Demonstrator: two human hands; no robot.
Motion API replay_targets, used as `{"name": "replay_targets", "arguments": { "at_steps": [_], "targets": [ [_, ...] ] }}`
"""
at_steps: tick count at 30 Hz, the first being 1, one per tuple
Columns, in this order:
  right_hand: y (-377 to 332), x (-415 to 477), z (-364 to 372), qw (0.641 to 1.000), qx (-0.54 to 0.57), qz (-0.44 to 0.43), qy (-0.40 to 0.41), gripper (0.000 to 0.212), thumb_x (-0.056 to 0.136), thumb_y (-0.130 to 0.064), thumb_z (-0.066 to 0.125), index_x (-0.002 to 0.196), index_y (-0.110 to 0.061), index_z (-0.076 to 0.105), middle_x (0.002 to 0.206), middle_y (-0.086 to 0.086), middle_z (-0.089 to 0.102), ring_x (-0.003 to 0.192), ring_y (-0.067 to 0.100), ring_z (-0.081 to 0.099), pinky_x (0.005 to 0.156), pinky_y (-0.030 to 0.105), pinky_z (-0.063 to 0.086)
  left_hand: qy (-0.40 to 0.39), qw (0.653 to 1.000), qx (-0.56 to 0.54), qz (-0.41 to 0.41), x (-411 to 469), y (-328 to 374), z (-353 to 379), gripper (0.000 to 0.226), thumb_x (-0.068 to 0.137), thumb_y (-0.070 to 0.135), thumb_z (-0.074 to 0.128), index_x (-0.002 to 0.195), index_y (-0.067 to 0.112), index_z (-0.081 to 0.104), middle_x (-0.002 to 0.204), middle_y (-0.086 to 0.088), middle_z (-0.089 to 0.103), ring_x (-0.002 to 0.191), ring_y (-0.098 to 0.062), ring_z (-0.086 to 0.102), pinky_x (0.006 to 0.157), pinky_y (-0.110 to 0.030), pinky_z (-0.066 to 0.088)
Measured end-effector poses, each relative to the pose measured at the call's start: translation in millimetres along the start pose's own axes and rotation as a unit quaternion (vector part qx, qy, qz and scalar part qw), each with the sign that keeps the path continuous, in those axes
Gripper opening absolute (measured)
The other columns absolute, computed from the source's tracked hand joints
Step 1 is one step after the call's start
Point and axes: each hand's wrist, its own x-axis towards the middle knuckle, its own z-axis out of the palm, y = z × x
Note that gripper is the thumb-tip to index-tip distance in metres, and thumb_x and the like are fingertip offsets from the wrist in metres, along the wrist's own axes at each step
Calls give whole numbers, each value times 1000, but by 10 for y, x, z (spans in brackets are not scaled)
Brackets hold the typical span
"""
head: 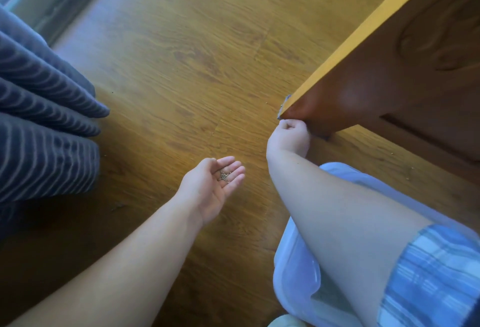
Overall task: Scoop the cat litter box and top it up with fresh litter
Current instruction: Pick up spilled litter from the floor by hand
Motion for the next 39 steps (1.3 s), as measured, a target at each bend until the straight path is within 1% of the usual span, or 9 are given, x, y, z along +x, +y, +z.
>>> {"name": "replay_targets", "arguments": {
  "at_steps": [2,4,7,9,12,18,23,34,39],
  "targets": [
    [-7,-103,45,990,-50,-111,-73,13,94,-27,53,85,-30,61,98,-12,60,86,14,59,74,29,43,4,1000,-7,2,37,34,-9,36,103,15,35,114,-8,61,107,-22,68,93,-30,72,78,-38,61],
    [-103,-160,59,973,-82,-171,-135,13,97,-31,52,92,-31,64,92,-13,59,81,10,55,69,28,36,11,1000,-18,6,67,82,-28,37,103,15,34,113,-8,61,107,-22,68,90,-29,73,75,-37,62],
    [-259,-54,143,985,-67,-117,-105,15,97,-34,53,106,-33,64,78,-13,58,80,16,59,71,29,40,19,999,-27,13,73,159,-66,35,101,12,35,113,-9,61,107,-23,69,91,-29,73,78,-38,61],
    [-300,-3,191,995,-51,-54,-71,17,97,-33,52,110,-35,62,83,-13,60,82,19,62,73,30,44,20,999,-26,18,60,204,-84,35,101,12,35,113,-9,62,108,-23,68,93,-29,73,78,-37,61],
    [-340,-6,258,997,-49,-21,-57,19,98,-33,49,113,-36,60,89,-10,64,82,20,64,78,35,51,17,999,-27,20,42,251,-117,35,102,13,35,113,-8,62,109,-23,68,93,-29,73,77,-37,61],
    [-438,33,357,997,-56,-13,-54,15,98,-34,46,108,-37,57,88,-7,66,79,23,65,81,43,56,16,999,-36,19,1,288,-244,36,103,15,36,115,-7,62,110,-23,69,93,-29,73,76,-37,62],
    [-447,37,377,997,-68,-11,-40,7,99,-33,47,99,-31,54,71,-13,55,75,22,63,78,41,55,23,999,-41,19,-33,332,-318,36,104,15,35,115,-6,62,107,-22,71,94,-29,73,75,-37,61],
    [-415,50,350,994,-92,-34,-47,11,101,-30,45,100,-26,56,72,-12,55,74,22,60,69,34,47,22,999,-34,15,-72,313,-319,36,104,15,36,116,-7,62,108,-23,71,95,-30,73,76,-37,61],
    [-396,61,359,993,-98,-36,-56,13,101,-30,43,97,-27,55,75,-9,59,75,22,62,74,39,54,28,999,-17,12,-87,276,-334,37,104,15,36,116,-7,62,107,-23,72,97,-31,72,81,-39,60]
  ]
}}
